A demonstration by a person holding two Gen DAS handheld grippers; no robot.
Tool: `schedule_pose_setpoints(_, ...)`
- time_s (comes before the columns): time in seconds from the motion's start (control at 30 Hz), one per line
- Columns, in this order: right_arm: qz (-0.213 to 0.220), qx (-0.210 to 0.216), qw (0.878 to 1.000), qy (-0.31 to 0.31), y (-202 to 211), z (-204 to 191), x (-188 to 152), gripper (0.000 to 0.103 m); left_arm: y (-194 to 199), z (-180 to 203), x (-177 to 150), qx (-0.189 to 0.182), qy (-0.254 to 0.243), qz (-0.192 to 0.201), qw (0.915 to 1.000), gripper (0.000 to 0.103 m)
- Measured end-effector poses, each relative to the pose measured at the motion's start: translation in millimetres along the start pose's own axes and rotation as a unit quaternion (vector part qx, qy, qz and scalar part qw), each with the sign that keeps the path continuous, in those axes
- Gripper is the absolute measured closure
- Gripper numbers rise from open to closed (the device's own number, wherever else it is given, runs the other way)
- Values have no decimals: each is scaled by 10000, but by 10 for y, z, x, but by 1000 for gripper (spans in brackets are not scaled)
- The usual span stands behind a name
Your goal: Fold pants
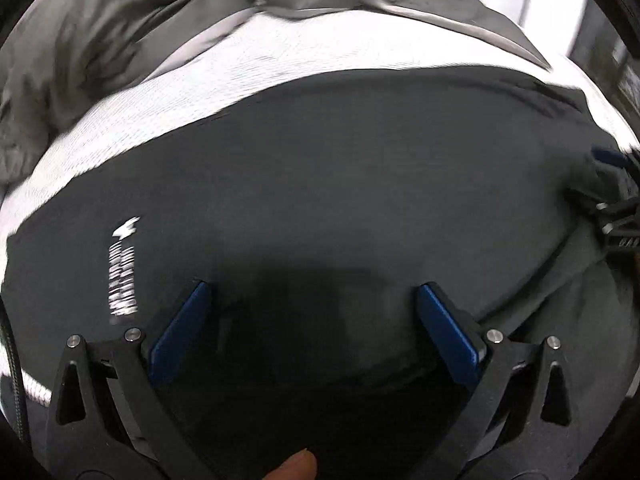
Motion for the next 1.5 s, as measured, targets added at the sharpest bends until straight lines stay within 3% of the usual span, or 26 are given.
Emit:
schedule_pose_setpoints(0.1,-172,-347,9973,-616,-87,536,-226,0,2,-388,15,425,321,121,9985,0)
schedule_pose_setpoints(0.17,-460,-1024,9882,-1038,-149,954,-459,0,6,-620,14,366,681,112,9969,0)
schedule_pose_setpoints(0.2,-497,-1113,9846,-1254,-158,1086,-539,0,18,-693,21,350,801,139,9961,0)
schedule_pose_setpoints(0.27,-421,-800,9793,-1813,-183,1278,-657,0,48,-756,38,541,879,232,9944,0)
schedule_pose_setpoints(0.33,-357,-720,9788,-1886,-148,1307,-658,0,125,-680,64,468,871,336,9945,1)
schedule_pose_setpoints(0.4,-230,-972,9807,-1679,19,1236,-530,0,222,-514,130,175,800,478,9955,1)
schedule_pose_setpoints(0.47,118,-857,9837,-1574,202,1091,-344,0,325,-317,187,-106,613,676,9958,1)
schedule_pose_setpoints(0.6,557,325,9923,-1056,190,512,277,0,202,300,392,-484,131,678,9964,1)
schedule_pose_setpoints(0.7,475,847,9940,-503,-86,20,673,0,-139,717,547,-551,-152,345,9978,1)
schedule_pose_setpoints(0.77,319,861,9957,-134,-288,-210,809,0,-406,942,595,-547,-447,114,9974,1)
schedule_pose_setpoints(0.83,24,475,9983,324,-530,-247,811,0,-667,1015,603,-423,-644,-206,9968,0)
schedule_pose_setpoints(0.87,47,487,9982,336,-551,-186,794,0,-708,981,620,-609,-597,-282,9960,0)
schedule_pose_setpoints(0.9,59,491,9985,242,-583,-28,752,0,-693,909,637,-723,-547,-267,9955,0)
schedule_pose_setpoints(0.93,-19,294,9995,107,-611,198,659,0,-683,784,672,-600,-504,-211,9967,0)
schedule_pose_setpoints(1.03,-469,-921,9938,-407,-737,988,335,0,-713,179,817,322,-101,83,9994,0)
schedule_pose_setpoints(1.07,-632,-1066,9888,-830,-790,1303,145,0,-724,-86,850,617,191,151,9978,0)
schedule_pose_setpoints(1.17,-425,-462,9803,-1871,-811,1701,-146,0,-658,-621,838,551,889,144,9944,1)
schedule_pose_setpoints(1.23,-439,-567,9794,-1886,-678,1718,-203,0,-450,-801,759,527,1096,217,9923,1)
schedule_pose_setpoints(1.3,-218,-559,9837,-1696,-407,1608,-194,0,-98,-972,634,167,1179,457,9918,1)
schedule_pose_setpoints(1.37,258,-285,9854,-1660,-28,1472,-242,0,445,-1173,346,28,1236,885,9884,1)
schedule_pose_setpoints(1.5,1029,317,9725,-2064,754,1241,-730,0,1241,-1680,-364,36,1678,1503,9743,1)
Point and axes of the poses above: each gripper's, at about its wrist camera, not at the fingertips, and y roughly against the way its jaws point, z to its right, x to its top, the point moved 4 cm from there along -y, roughly the way its jaws point, and after that the axes turned 13 degrees about y, right-handed, at the moved point
